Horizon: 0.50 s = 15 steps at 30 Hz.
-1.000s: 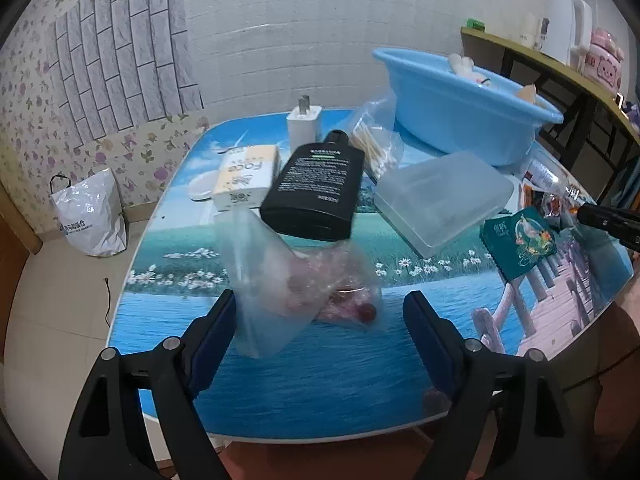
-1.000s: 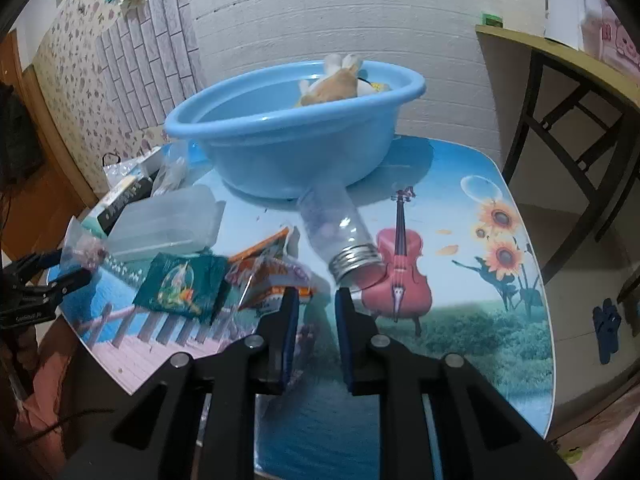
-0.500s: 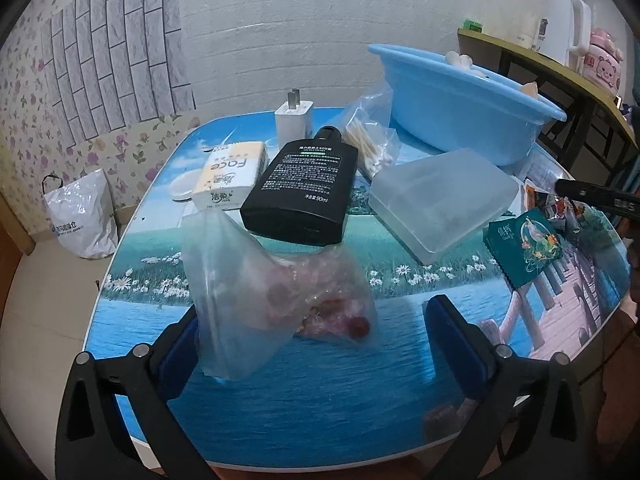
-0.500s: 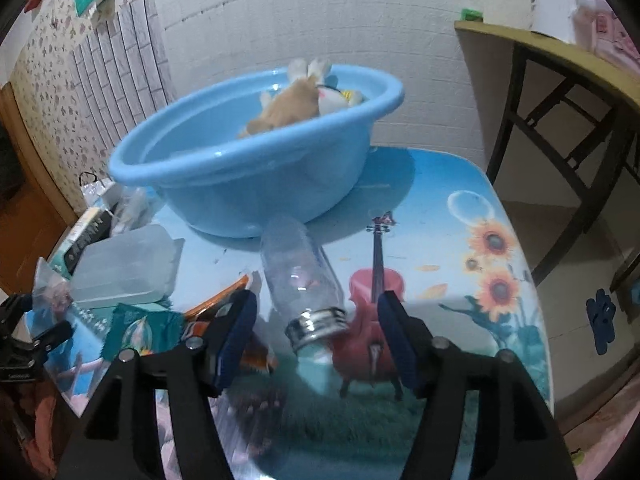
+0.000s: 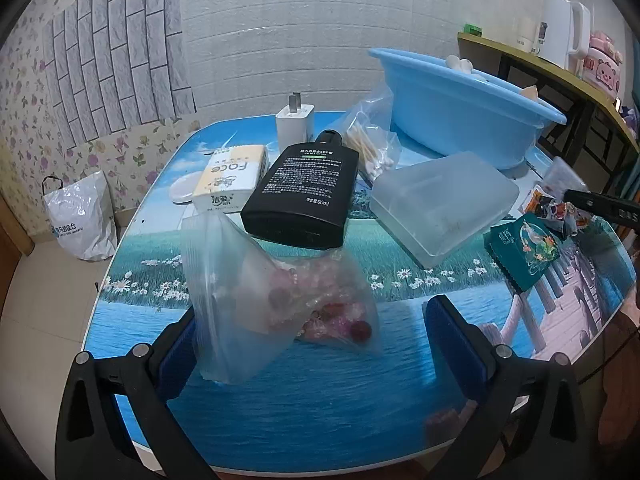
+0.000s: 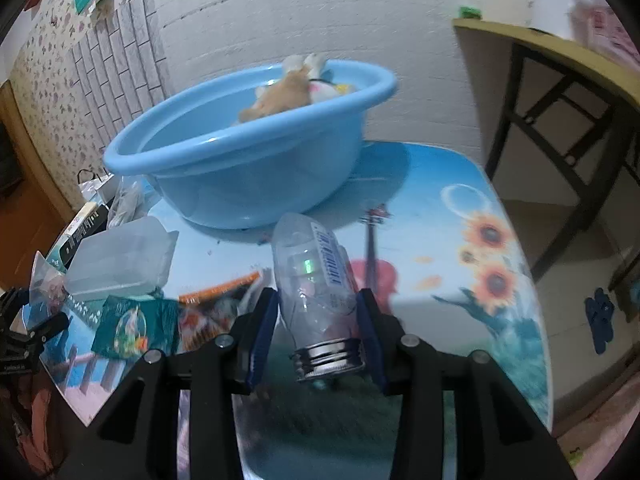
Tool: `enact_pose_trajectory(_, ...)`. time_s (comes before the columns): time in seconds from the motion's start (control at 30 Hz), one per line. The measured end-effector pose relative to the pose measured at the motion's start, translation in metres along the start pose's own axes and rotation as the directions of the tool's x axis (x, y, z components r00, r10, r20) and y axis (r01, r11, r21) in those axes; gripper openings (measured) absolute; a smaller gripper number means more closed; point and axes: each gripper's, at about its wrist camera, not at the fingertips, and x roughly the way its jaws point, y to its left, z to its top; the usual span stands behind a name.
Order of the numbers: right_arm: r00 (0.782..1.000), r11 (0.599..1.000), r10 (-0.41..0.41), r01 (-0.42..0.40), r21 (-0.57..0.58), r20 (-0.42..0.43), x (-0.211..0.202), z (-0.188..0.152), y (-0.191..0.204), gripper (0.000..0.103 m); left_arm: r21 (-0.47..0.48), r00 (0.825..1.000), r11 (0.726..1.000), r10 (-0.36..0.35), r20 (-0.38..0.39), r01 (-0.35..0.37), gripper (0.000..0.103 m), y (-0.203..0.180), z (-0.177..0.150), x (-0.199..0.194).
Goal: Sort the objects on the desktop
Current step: 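Lift the clear bag with the left gripper while the right lifts the glass jar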
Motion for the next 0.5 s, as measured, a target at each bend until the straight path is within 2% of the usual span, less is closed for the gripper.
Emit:
enact_pose_trajectory(0.2,0.999,0.999,-0.035,0.035,0.014,-0.013,-0.017,-0.016,-0.007,0.040,-0.003,1.000,1.000,0.003,0.003,-0.003,0.103,0.000,0.001,0.001)
enact_pose_trajectory(0.5,0.999,1.000,-0.031,0.031,-0.003,-0.017,-0.009,-0.021,0.000,0.041,-0.001,1.000,1.000,0.002,0.005,-0.002,0.103,0.000,0.002,0.000)
